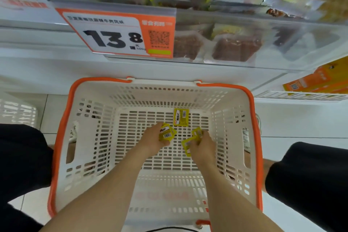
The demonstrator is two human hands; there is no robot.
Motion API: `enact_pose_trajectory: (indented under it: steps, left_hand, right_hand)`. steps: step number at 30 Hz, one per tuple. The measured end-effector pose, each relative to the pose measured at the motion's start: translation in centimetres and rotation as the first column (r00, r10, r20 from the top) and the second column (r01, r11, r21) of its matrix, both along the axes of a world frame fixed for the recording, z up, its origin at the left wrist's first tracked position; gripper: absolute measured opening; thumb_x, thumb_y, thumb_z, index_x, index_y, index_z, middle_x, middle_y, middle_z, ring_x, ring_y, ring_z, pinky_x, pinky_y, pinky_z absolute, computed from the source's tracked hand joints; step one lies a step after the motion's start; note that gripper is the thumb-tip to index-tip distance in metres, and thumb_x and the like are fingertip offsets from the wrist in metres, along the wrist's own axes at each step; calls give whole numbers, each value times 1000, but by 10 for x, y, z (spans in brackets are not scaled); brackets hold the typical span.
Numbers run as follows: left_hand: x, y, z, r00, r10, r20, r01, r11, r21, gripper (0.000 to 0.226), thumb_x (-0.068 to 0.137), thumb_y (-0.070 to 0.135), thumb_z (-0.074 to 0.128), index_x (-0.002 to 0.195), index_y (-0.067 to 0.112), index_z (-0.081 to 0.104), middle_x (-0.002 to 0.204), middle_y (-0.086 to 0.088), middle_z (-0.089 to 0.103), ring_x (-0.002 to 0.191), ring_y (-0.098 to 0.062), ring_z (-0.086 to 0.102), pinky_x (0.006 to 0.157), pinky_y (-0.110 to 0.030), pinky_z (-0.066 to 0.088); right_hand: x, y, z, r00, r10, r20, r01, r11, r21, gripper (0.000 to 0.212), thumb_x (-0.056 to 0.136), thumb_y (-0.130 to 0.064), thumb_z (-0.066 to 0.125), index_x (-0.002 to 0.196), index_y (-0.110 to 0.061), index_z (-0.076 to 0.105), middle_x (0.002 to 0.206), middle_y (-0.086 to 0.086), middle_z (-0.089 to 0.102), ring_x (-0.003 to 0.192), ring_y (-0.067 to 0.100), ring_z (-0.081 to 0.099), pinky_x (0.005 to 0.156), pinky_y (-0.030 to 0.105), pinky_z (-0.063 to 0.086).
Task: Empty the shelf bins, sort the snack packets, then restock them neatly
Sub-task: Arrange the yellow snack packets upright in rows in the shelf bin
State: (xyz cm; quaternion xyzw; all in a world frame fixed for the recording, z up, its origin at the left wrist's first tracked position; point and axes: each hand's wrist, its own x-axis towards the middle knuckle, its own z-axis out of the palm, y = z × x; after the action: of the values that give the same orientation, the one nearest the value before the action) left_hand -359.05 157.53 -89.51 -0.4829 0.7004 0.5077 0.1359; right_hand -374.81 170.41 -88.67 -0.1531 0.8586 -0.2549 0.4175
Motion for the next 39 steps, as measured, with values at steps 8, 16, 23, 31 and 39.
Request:
enact_pose_trajectory:
  steps: [8, 16, 23, 31, 39]
  left_hand:
    - [0, 0, 39, 953, 281, -112, -258, 948, 185, 46, 95, 17, 77, 129, 24, 47, 121, 11, 63, 110, -8, 61, 92, -26, 47]
    - [8, -9, 77, 903, 358, -237, -324, 931, 169, 28, 94, 26, 78, 117, 27, 63, 108, 3, 75, 90, -12, 70, 81, -35, 57]
    - [-5, -13, 108, 860, 386, -335, -302, 912, 277, 34, 89, 13, 77, 120, 17, 64, 110, -9, 76, 91, -14, 71, 75, -35, 57]
    - [-13, -21, 120, 657, 650, -382, -553, 760, 343, 12, 108, 13, 52, 120, 12, 49, 119, -18, 69, 97, -27, 76, 77, -38, 63]
    - [2, -22, 110, 748, 588, -308, -501, 804, 321, 27, 100, 24, 70, 119, 7, 59, 106, -15, 77, 92, -29, 78, 84, -50, 64]
  right_hand:
    - [-4, -33, 36, 852, -78, 517, 234, 941, -243, 21, 89, -4, 69, 107, -12, 75, 101, 11, 79, 95, 34, 75, 78, 41, 63]
    - [-14, -68, 84, 874, -232, 428, 412, 821, -396, 42, 81, 2, 78, 113, -20, 64, 99, 7, 76, 87, 26, 76, 71, 43, 63]
    - [8, -75, 113, 996, 64, 61, -31, 902, -430, 27, 76, -24, 86, 86, -15, 63, 81, 4, 72, 76, 26, 71, 76, 50, 62]
    - [0, -83, 111, 934, 21, 356, 114, 929, -353, 16, 97, -24, 58, 104, -17, 70, 102, 12, 76, 98, 33, 73, 93, 57, 59]
    - [-1, -80, 98, 935, 267, 233, -129, 869, -478, 23, 101, -13, 66, 102, -30, 80, 101, -3, 80, 99, 21, 76, 91, 47, 61]
